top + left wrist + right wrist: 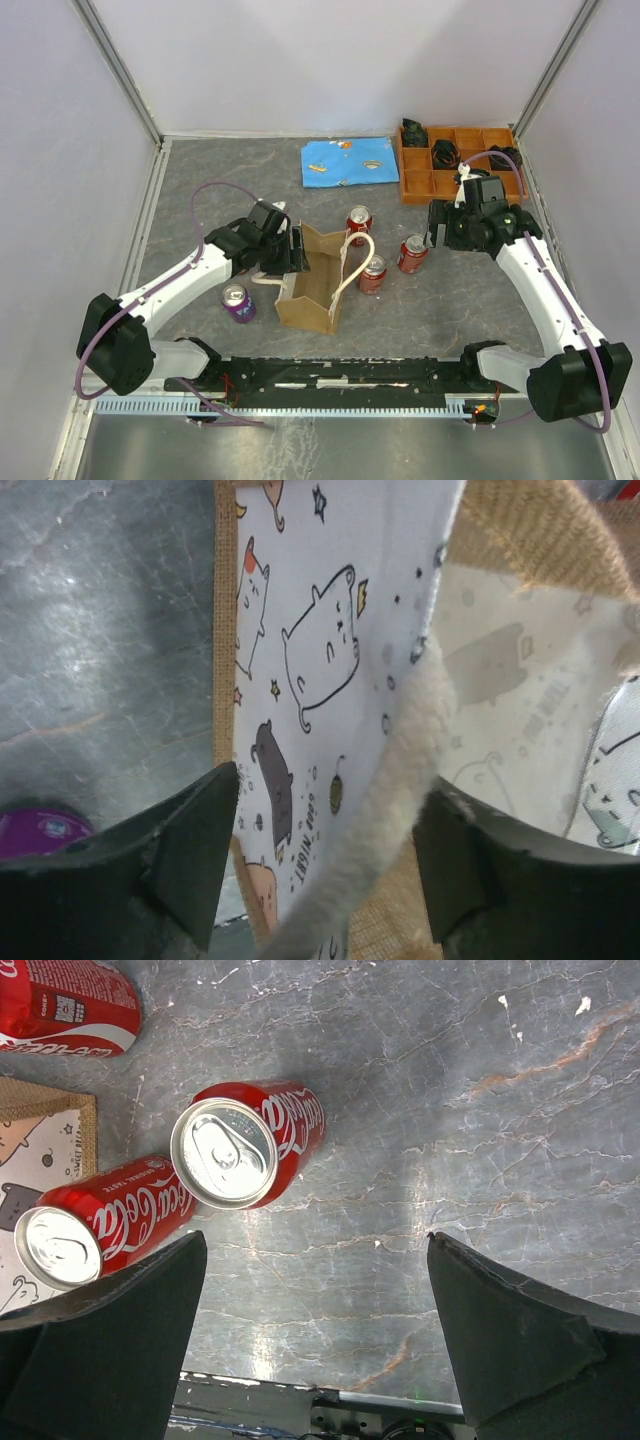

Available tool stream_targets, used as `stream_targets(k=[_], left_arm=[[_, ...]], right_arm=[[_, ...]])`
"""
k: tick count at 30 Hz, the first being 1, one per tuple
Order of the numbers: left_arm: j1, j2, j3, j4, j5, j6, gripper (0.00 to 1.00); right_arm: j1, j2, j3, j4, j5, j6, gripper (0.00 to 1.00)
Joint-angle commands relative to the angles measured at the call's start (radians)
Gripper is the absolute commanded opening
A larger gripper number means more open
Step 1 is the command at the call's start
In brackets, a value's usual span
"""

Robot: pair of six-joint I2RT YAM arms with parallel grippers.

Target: Place the beverage into the canvas bag

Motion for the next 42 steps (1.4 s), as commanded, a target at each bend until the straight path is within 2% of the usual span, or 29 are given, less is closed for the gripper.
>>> stream_targets(k=[1, 6, 15, 21, 25, 29, 34, 36, 37, 39, 42], left_arm=[[-0.001, -0.032, 0.031, 0.042, 0.021, 0.041, 0.84], [0.003, -0.044, 0.084, 0.047, -0.008, 0.101, 0.88], [0.020, -0.012, 0.199, 0.115, -0.105, 0.252, 0.88], [0.020, 0.004, 0.185, 0.167, -0.109, 0.349, 0.72], [0.020, 0.002, 0.137, 0.184, -0.117, 0.391, 0.66], [0.019, 0.007, 0.093, 0.240, -0.138, 0.414, 0.50], [0.020, 0.030, 0.068, 0.288, -0.136, 0.408, 0.44], [0.020, 0.028, 0.062, 0.289, -0.134, 0.402, 0.34], [0.020, 0.023, 0.059, 0.283, -0.138, 0.398, 0.23], [0.020, 0.005, 0.049, 0.267, -0.153, 0.384, 0.11], [0.021, -0.037, 0.003, 0.248, -0.173, 0.346, 0.06]], right_arm=[[0.005, 0.019, 0.017, 0.030, 0.005, -0.016, 0.99], [0.007, 0.063, 0.062, 0.040, -0.001, -0.023, 0.99], [0.008, 0.156, 0.181, 0.054, -0.002, -0.039, 0.99], [0.009, 0.194, 0.220, 0.071, -0.011, -0.041, 0.99], [0.008, 0.195, 0.217, 0.079, -0.011, -0.041, 0.99], [0.009, 0.189, 0.204, 0.086, -0.011, -0.038, 0.99], [0.009, 0.189, 0.200, 0.089, -0.019, -0.032, 0.99], [0.009, 0.185, 0.199, 0.090, -0.021, -0.031, 0.99], [0.009, 0.185, 0.199, 0.088, -0.020, -0.031, 0.99], [0.010, 0.179, 0.197, 0.086, -0.020, -0.035, 0.99], [0.010, 0.179, 0.188, 0.080, -0.015, -0.041, 0.99]])
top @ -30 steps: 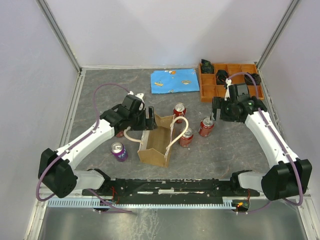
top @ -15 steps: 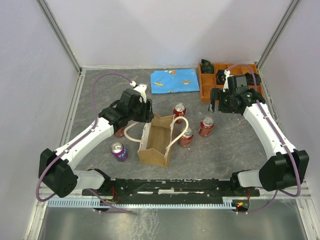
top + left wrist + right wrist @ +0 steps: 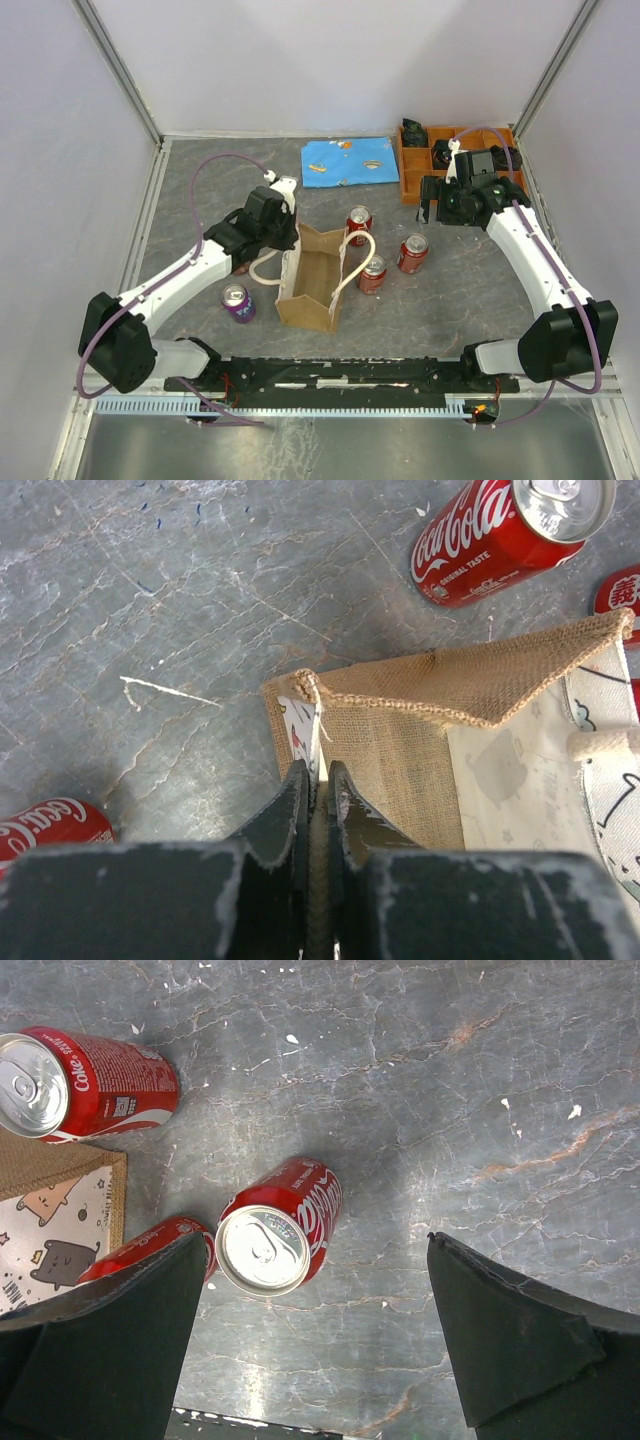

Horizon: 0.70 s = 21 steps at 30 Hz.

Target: Place the beverage into the canvas bag

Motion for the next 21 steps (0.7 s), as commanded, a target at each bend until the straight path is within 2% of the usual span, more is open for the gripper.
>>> stream_targets(k=[1, 9, 10, 11, 14, 17, 20, 21], left_arm=[[0.004, -0.074, -0.064, 0.007, -0.043, -0.032, 0.06], [0.033, -0.138, -0.123, -0.029, -0.029, -0.079, 0.06], [0.038, -0.138, -0.121, -0.025, -0.027, -0.080, 0.11], [0.044, -0.137, -0.115, -0.022, -0.026, -0.077, 0.20], [0.064, -0.131, -0.061, -0.013, -0.030, -0.030, 0.62], [0.089, -0.132, 0.024, -0.016, -0.042, 0.027, 0.81], [0.137, -0.132, 0.114, -0.031, 0.002, 0.055, 0.98], [0.163, -0.128, 0.143, -0.042, 0.022, 0.051, 1.00]], right_arm=[[0.004, -0.019, 0.009, 0.029, -0.003, -0.014, 0.99], [0.007, -0.019, 0.002, 0.028, -0.006, -0.007, 0.99], [0.009, -0.020, -0.001, 0.028, -0.006, -0.005, 0.99], [0.009, -0.022, -0.003, 0.028, -0.006, -0.004, 0.99], [0.014, -0.030, -0.013, 0.034, -0.004, 0.002, 0.99], [0.018, -0.036, -0.019, 0.038, -0.003, 0.007, 0.99], [0.018, -0.038, -0.009, 0.038, 0.002, 0.009, 0.99], [0.018, -0.039, -0.004, 0.038, 0.005, 0.009, 0.99]])
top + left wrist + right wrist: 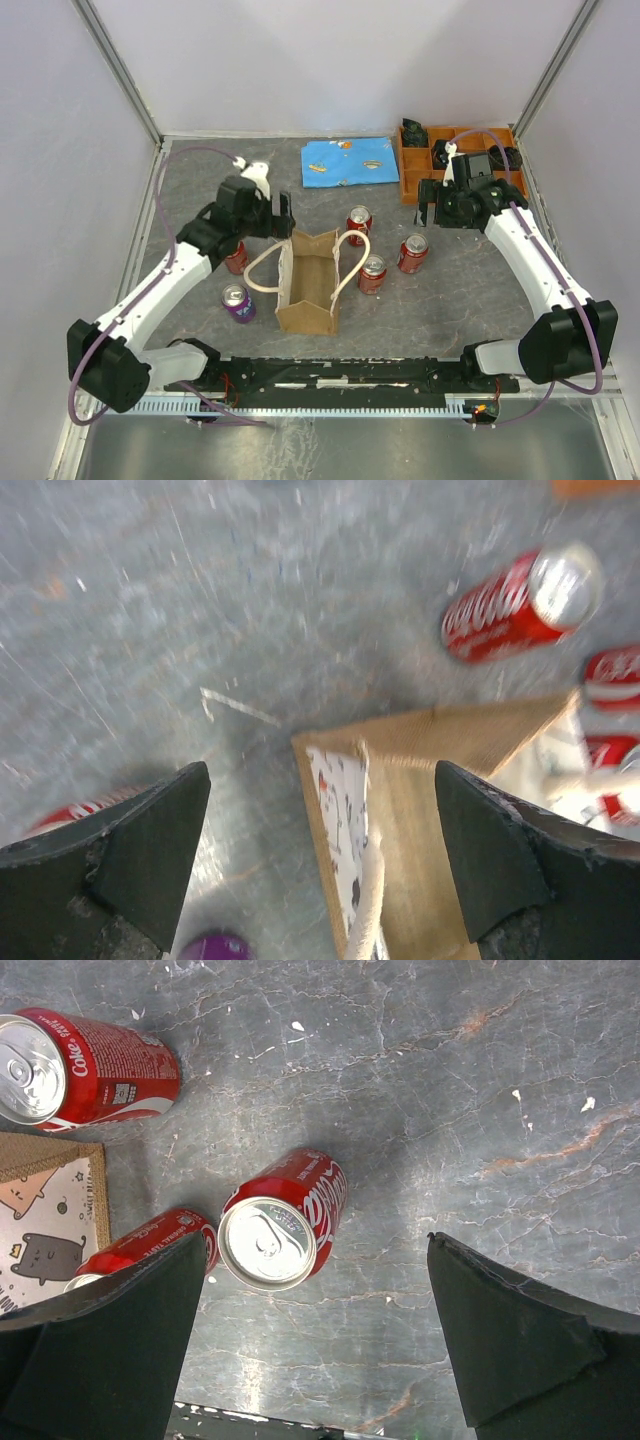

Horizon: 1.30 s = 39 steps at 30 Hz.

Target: Place the beverage into the canvas bag

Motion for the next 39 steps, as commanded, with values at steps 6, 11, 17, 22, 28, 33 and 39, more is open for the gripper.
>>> stream_targets(k=[6, 11, 17, 22, 28, 33, 39], left_arm=[[0.277, 0.024, 0.230, -0.075, 0.108, 0.048, 0.99], [0.332, 0.036, 0.236, -0.255, 0.083, 0.163, 0.99], [0.348, 0.090, 0.277, -0.405, 0.070, 0.249, 0.99], [0.350, 0.200, 0.341, -0.502, 0.081, 0.300, 0.99], [0.347, 0.307, 0.407, -0.585, 0.084, 0.327, 0.99], [0.347, 0.345, 0.395, -0.615, 0.098, 0.331, 1.00], [0.348, 0.348, 0.325, -0.609, 0.100, 0.334, 1.00]], right_arm=[[0.004, -0.028, 0.050, 0.021, 0.030, -0.005, 0.99], [0.005, -0.021, 0.051, 0.008, 0.025, -0.004, 0.99], [0.005, 0.010, 0.052, -0.013, 0.014, -0.003, 0.99], [0.004, 0.039, 0.064, -0.021, -0.007, -0.003, 0.99], [0.005, 0.061, 0.077, -0.031, -0.016, -0.012, 0.99], [0.004, 0.067, 0.071, -0.038, -0.020, -0.016, 0.99], [0.004, 0.065, 0.052, -0.034, -0.021, -0.018, 0.99]])
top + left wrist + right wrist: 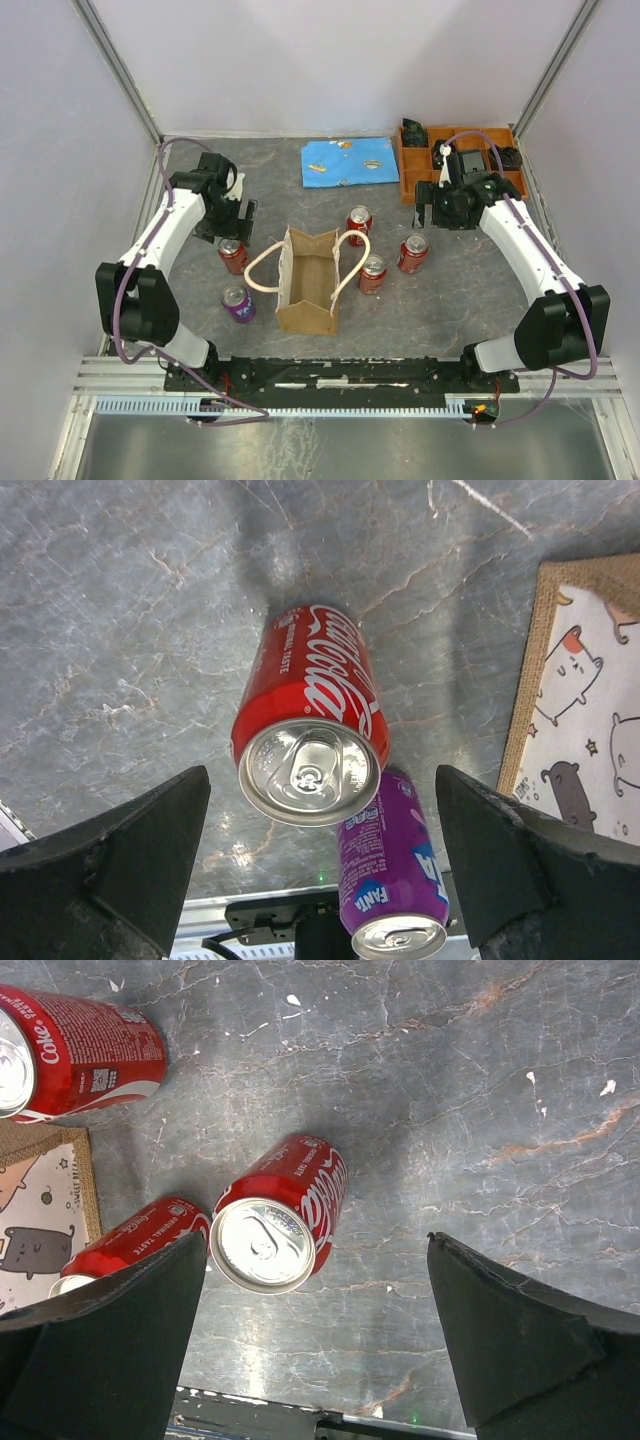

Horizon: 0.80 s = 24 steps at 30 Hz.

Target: Place the beverage into the canvas bag

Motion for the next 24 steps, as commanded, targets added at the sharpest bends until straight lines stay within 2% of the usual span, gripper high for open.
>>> stream_targets(k=[1, 13, 17, 20, 24], left_arm=[[0.004, -0.003, -0.039, 0.001, 0.013, 0.048, 1.00], [0.003, 0.045, -0.062, 0.040, -0.017, 0.070, 0.94], [0.004, 0.058, -0.069, 0.049, -0.020, 0.076, 0.88], [0.003, 0.062, -0.064, 0.055, -0.018, 0.080, 0.75], [0.003, 0.053, -0.035, 0.050, -0.013, 0.084, 0.39]], right_arm=[[0.004, -0.002, 0.019, 0.013, -0.009, -0.014, 0.99], [0.004, -0.007, 0.007, 0.017, -0.017, -0.001, 0.99], [0.004, -0.018, 0.000, 0.016, -0.013, 0.003, 0.99], [0.004, -0.027, -0.008, 0.015, -0.006, 0.004, 0.99], [0.003, -0.036, -0.016, 0.015, -0.003, 0.006, 0.99]])
